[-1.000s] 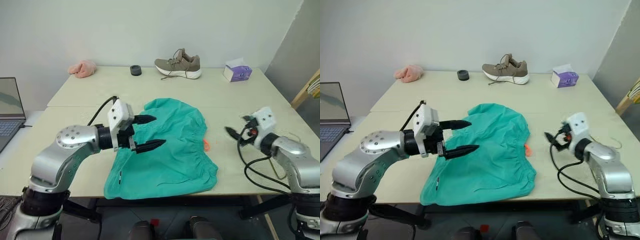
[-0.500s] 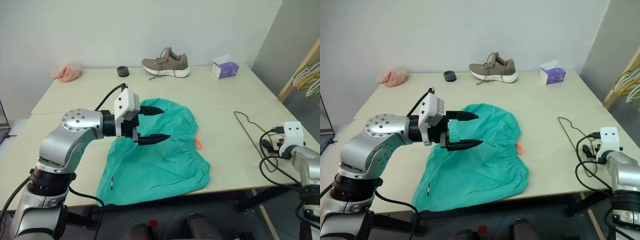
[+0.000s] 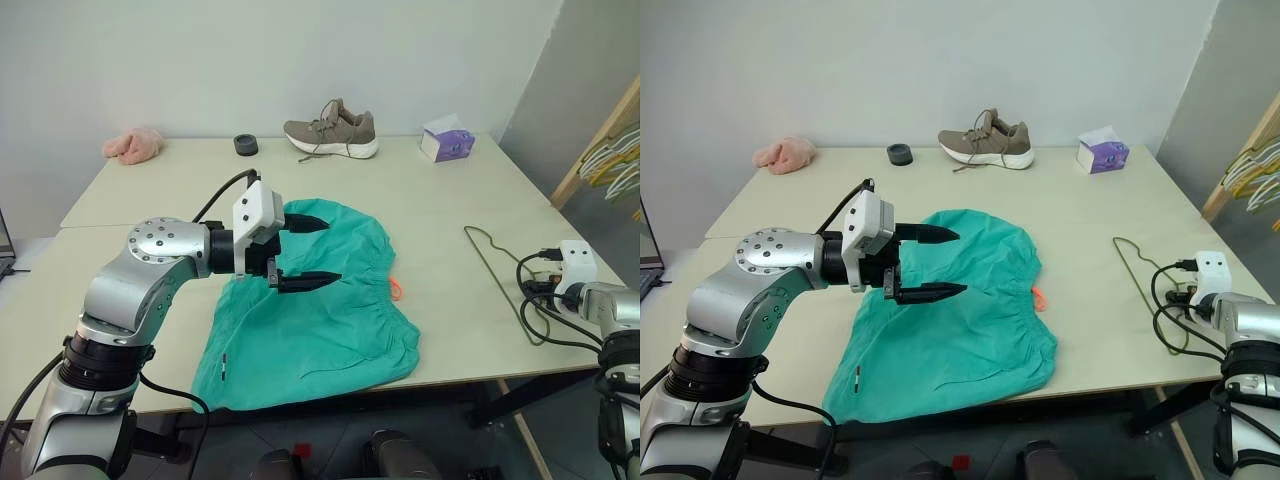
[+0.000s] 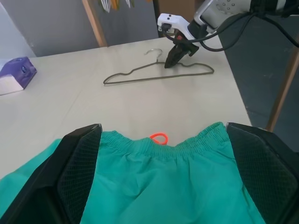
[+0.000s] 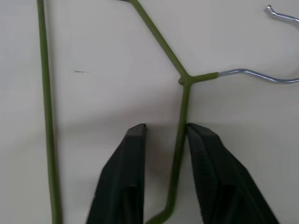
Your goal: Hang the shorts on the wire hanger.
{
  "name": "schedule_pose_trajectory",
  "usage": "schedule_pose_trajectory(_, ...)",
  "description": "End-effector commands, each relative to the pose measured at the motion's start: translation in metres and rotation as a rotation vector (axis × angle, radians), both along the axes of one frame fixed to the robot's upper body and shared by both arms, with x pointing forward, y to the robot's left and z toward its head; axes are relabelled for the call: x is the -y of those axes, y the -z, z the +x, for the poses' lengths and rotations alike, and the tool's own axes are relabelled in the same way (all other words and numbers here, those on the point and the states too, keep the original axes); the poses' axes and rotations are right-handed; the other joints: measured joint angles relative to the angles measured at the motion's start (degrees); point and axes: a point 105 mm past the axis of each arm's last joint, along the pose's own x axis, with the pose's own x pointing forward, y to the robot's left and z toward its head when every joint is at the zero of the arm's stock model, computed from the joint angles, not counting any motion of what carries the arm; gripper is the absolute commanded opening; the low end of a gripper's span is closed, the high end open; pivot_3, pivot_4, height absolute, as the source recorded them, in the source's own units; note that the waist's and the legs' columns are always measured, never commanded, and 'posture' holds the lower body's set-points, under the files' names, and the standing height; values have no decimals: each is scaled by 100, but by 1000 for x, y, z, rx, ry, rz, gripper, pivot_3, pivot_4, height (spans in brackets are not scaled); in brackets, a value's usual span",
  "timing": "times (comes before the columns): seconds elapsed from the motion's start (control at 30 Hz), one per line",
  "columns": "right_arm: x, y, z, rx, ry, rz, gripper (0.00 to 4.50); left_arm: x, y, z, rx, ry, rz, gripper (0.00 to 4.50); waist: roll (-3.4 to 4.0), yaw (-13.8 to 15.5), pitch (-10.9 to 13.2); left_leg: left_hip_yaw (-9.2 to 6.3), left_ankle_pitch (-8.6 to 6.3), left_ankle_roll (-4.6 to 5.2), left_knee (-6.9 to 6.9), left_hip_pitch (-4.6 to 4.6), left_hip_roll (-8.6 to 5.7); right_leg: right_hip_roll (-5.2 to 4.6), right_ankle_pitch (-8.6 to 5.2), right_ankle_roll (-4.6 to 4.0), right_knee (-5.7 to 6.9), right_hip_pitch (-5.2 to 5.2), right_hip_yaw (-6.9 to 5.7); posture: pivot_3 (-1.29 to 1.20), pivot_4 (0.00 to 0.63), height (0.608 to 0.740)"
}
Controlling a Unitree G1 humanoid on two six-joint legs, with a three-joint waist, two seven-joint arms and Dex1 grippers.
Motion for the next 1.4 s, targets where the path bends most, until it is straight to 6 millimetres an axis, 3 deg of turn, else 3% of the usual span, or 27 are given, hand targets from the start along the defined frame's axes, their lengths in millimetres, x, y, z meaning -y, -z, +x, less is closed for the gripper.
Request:
schedule_pose_trajectory(0.03,4,41,-26,-152,86,51,48,-1,-8,-4,49,6,1,4500,-3,31,-1,0,-7,0,-5,27,2,-1,-1,0,-18,32,-2,-122,86,740)
schedule_pose_trajectory(0.23,-4,23,-5,-38,20,-10,18,-6,-9,1,51,-28,-12,4500,-25,55,-15,8,-20,14,-4,45,2,-9,10,18,-69,74,5,-127,83,740)
schedule_pose_trajectory(0.37,-20,-39,29,243,-163,-180,18,-19,-20,25,76,-166,-84,4500,15,41,11,14,-22,16,-4,44,-1,-13,16,28,-74,73,10,-132,82,740)
schedule_pose_trajectory(0.5,-50,-80,39,417,-378,-325,18,-34,-23,40,85,-249,-100,4500,119,-16,70,29,-22,17,-8,14,-11,-10,20,37,-52,20,36,-141,80,740)
schedule_pose_trajectory(0.6,-84,-106,38,541,-592,-488,18,-44,-27,52,93,-311,-121,4500,143,-27,80,20,-21,16,-8,-33,-2,-3,17,40,-39,-28,28,-150,78,740)
schedule_pose_trajectory(0.77,-131,-140,34,720,-807,-668,18,-55,-26,62,48,-346,-127,4500,144,-26,80,20,-21,15,1,-113,-4,-5,33,15,-30,-106,24,-159,76,740)
schedule_pose_trajectory(1.0,-202,-171,15,935,-1133,-818,18,-55,-13,58,-74,-290,-59,4500,145,-31,81,22,-21,15,7,-131,-9,-11,33,18,-38,-115,20,-164,75,740)
schedule_pose_trajectory(1.23,-250,-197,2,1109,-1302,-895,18,-47,7,49,-185,-227,16,4500,145,-34,81,16,-20,15,13,-131,-8,-11,34,17,-30,-116,13,-169,77,740)
schedule_pose_trajectory(1.4,-267,-204,-4,1169,-1365,-910,18,-43,17,45,-222,-201,40,4500,145,-34,81,16,-20,15,15,-132,-8,-11,34,16,-29,-116,13,-169,76,740)
